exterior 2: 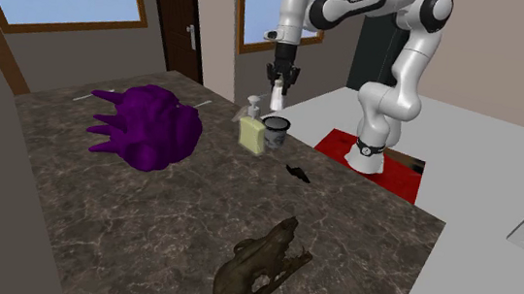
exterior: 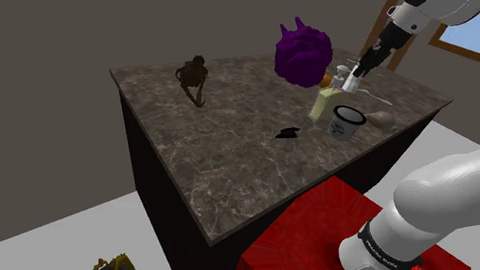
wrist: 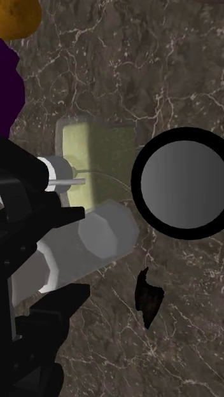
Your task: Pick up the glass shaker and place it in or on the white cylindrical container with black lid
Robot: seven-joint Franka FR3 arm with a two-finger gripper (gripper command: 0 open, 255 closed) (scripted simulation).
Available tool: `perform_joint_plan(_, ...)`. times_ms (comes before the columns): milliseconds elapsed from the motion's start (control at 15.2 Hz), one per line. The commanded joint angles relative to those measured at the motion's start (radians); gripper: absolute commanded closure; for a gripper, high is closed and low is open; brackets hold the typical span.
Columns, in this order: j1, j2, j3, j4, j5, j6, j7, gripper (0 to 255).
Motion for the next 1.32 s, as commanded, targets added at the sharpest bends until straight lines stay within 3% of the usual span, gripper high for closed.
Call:
perform_joint_plan(0, -0.028, -0.037, -0.027, -0.020, -0.025, -0.019, -0.038, 255)
perform_joint_plan(132, -0.045, -0.055, -0.046, -0.038, -0.039, -0.021, -0.064, 255)
perform_joint_plan(1254, -0.037, 0.001, -0.099, -0.195, -0.026, 0.185, -0.122, 255)
